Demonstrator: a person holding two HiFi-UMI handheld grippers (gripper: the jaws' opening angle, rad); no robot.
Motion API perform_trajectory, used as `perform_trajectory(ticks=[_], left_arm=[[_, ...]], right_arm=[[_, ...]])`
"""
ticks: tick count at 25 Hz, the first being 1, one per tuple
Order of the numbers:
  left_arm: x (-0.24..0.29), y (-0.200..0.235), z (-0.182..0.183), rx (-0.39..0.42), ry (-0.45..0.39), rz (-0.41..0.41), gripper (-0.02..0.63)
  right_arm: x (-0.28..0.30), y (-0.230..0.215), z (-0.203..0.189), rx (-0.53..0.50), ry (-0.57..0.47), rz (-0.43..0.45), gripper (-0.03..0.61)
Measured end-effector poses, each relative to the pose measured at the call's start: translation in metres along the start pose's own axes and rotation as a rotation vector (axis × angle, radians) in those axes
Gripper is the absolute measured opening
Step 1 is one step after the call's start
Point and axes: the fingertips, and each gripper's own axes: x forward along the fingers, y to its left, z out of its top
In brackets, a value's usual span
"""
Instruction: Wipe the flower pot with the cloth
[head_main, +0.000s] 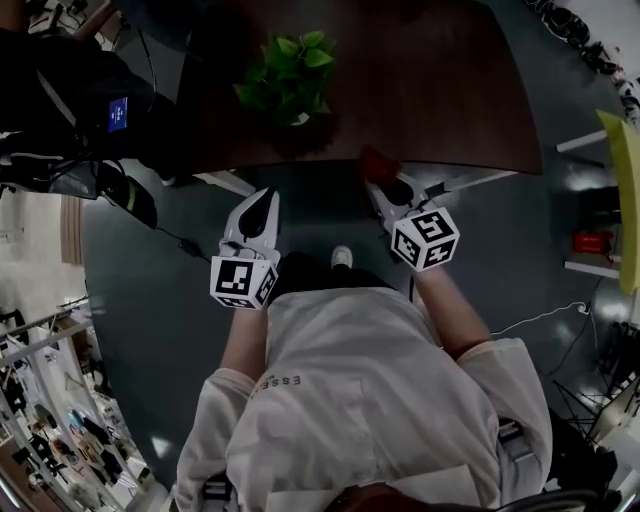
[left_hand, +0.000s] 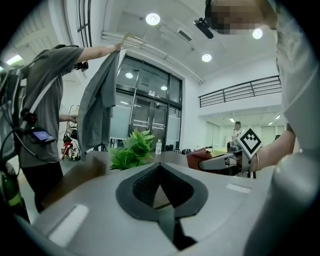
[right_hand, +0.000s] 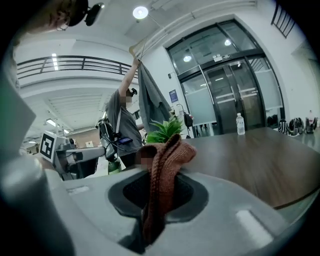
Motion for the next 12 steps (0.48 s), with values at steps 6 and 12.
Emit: perform_trajectory(ticks=[6,12], left_arm=[[0.035,0.031,-0.002,-0.007,0.018,0.005,0.017],[0.079,0.075,-0.032,-0.007,0.082,0.010,0.017]], right_arm=[[0.044,-0.015,0.001,0.022,0.030,0.019,0.048],[0.105,-0.026,-0.021,0.050,0.137,0.037,0.048]])
